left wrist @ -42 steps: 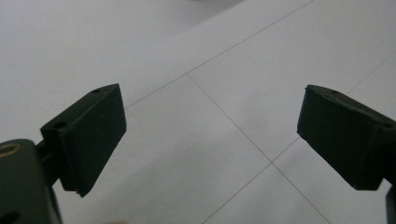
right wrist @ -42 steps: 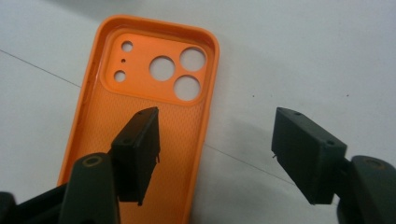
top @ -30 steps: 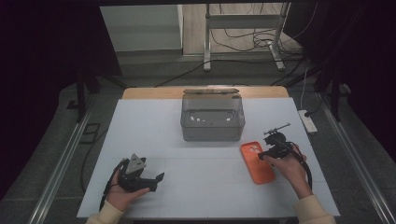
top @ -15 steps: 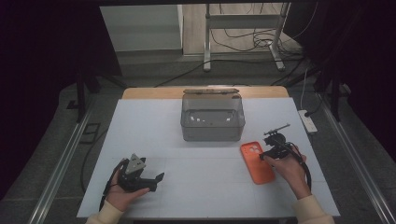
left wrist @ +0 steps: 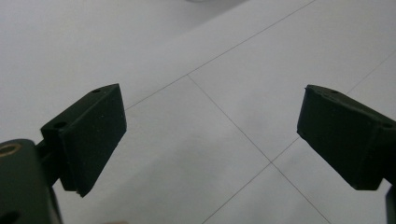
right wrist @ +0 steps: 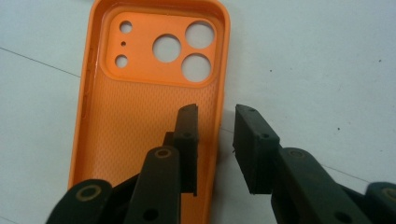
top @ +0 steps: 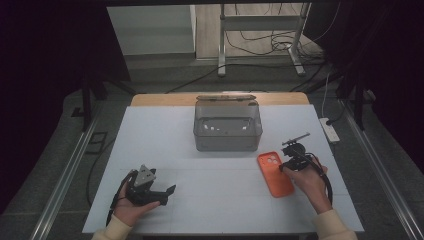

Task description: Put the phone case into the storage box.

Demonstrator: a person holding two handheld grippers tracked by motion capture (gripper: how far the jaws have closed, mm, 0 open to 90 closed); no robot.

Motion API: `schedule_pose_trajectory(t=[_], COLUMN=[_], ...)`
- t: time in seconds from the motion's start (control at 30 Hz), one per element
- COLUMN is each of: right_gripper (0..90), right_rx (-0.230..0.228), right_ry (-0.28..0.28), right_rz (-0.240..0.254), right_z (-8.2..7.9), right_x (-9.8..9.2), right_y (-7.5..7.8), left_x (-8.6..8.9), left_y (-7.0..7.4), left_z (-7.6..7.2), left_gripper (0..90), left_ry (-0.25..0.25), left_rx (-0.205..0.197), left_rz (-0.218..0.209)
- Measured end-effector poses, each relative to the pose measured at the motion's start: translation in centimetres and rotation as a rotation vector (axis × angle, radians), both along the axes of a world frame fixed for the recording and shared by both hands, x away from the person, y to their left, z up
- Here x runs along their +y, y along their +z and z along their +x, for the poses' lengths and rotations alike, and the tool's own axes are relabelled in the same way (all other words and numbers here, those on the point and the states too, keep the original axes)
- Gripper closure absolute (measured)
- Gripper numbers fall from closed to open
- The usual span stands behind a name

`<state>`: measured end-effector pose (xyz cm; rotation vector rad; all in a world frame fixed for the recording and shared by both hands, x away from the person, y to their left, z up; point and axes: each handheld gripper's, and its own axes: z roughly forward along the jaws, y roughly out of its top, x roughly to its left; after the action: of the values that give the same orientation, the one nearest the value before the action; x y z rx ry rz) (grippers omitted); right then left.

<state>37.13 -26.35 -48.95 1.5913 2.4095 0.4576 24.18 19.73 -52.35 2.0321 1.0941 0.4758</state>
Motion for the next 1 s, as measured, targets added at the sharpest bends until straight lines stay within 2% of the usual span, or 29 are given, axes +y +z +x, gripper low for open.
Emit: schedule_pose_trajectory(t=[0.5, 0.63, 1.0], right_gripper=[80.8, 84.4, 87.1], right_rx=[0.014, 0.01, 0.002], right_ry=[-0.027, -0.039, -0.05], right_rz=[0.023, 0.018, 0.004], right_z=[0.03, -0.01, -0.05], right_x=[-0.01, 0.04, 0.1], right_y=[-0.02, 0.0, 0.0], left_x=[-0.01, -0.02, -0.01], left_y=[0.03, 0.04, 0.06], left_z=[-0.03, -0.04, -0.06], left_gripper=[8.3, 8.1, 8.1], left_ry=[-0.003, -0.005, -0.007], left_rx=[-0.004, -0.004, -0.008], left_rz=[0.0, -0.006, -0.005])
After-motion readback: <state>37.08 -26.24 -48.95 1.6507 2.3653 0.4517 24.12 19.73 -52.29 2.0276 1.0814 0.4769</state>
